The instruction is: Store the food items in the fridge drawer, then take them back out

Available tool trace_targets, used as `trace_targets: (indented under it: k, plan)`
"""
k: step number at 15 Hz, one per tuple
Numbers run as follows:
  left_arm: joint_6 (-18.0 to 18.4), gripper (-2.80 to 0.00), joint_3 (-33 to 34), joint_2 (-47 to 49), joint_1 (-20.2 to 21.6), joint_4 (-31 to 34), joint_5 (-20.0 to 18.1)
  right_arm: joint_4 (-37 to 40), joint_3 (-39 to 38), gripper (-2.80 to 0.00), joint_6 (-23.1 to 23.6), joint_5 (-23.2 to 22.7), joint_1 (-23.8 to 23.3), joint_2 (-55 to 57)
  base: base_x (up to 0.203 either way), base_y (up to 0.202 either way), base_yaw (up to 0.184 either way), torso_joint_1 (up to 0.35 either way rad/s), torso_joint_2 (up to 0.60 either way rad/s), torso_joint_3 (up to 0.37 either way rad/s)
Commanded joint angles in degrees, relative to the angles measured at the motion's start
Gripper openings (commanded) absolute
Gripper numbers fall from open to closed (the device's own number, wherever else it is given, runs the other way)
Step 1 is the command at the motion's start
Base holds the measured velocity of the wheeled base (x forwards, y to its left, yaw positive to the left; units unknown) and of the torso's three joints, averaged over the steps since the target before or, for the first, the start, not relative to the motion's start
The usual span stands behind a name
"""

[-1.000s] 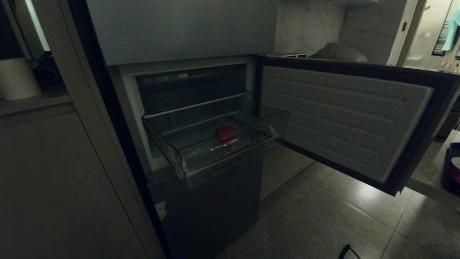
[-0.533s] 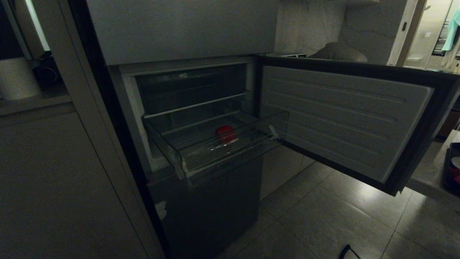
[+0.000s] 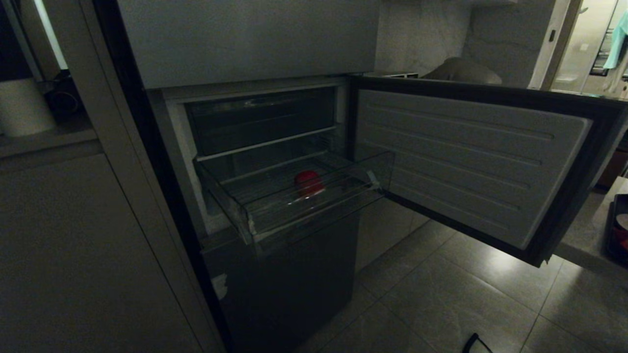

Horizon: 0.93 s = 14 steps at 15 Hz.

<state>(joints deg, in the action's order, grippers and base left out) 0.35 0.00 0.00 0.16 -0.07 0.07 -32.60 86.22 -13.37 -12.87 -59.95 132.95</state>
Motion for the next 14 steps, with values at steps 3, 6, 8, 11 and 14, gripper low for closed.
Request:
trace_targets:
  k: [3, 6, 8, 11, 14]
  plan:
    - [0.00, -2.80, 0.00, 0.00, 0.02, -0.01, 0.01, -0.89, 3.84, -2.80, -1.74, -2.53, -0.16, 4.18, 0.000, 0.000, 0.000, 0.000, 0.00, 0.000]
    - [0.00, -2.80, 0.00, 0.00, 0.02, -0.01, 0.01, -0.80, 6.32, -2.80, -2.19, -2.51, -0.16, 5.39, 0.000, 0.000, 0.000, 0.000, 0.00, 0.000]
    - [0.00, -2.80, 0.00, 0.00, 0.02, -0.01, 0.01, -0.36, 8.09, -2.80, -2.28, -2.42, -0.16, 6.01, 0.000, 0.000, 0.000, 0.000, 0.00, 0.000]
    - [0.00, -2.80, 0.00, 0.00, 0.02, -0.01, 0.01, -0.14, 9.48, 0.00, -2.21, -2.06, -0.16, 6.45, 0.000, 0.000, 0.000, 0.000, 0.00, 0.000]
    - [0.00, -2.80, 0.00, 0.00, 0.02, -0.01, 0.01, 3.21, 11.83, 0.00, -2.27, -1.89, -0.11, 6.36, 0.000, 0.000, 0.000, 0.000, 0.00, 0.000]
